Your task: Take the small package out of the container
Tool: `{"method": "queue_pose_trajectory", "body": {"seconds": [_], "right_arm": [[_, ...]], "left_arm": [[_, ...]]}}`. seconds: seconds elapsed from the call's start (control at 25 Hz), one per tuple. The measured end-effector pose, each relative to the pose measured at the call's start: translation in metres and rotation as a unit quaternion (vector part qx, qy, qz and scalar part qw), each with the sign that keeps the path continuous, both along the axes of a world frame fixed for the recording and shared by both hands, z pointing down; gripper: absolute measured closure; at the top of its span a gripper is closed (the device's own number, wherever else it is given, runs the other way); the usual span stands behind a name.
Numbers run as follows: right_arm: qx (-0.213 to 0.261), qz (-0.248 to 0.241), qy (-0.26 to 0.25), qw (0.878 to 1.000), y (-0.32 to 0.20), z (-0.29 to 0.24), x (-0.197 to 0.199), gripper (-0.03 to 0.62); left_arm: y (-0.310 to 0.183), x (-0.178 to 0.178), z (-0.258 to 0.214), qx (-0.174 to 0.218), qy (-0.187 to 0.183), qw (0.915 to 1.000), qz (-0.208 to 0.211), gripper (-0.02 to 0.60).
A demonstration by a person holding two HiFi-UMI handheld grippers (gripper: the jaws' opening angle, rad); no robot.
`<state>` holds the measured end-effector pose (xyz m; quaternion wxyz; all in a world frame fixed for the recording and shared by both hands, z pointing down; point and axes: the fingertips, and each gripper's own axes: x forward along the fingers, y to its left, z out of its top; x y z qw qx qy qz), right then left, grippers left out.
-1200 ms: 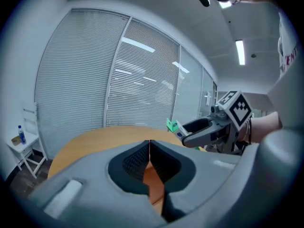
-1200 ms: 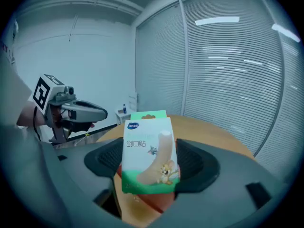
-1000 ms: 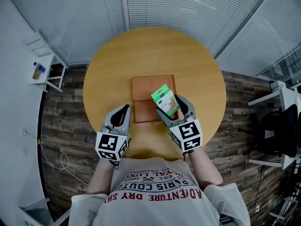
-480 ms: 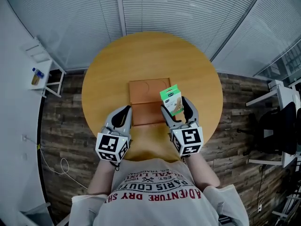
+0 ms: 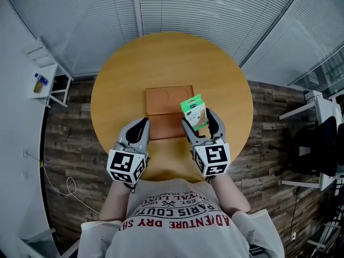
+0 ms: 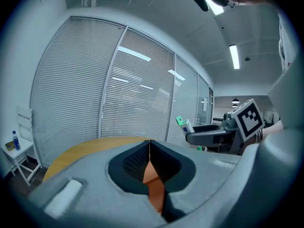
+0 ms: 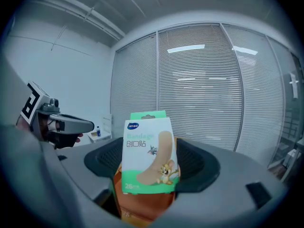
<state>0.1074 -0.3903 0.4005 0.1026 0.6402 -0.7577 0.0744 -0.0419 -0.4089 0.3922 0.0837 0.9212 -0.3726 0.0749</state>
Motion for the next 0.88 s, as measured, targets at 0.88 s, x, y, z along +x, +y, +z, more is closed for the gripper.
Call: {"method": "queue_pose_trajectory", "body": {"seconds": [0.88], "right_arm": [[-0.007,-0.006,-0.01,1.0,0.0002,0.0006,0.0014,0.238]], "left_arm": [[0.0069,0.0085,-0.0091,0.016,-0.02,0.9996,0.015,0.571]]}}
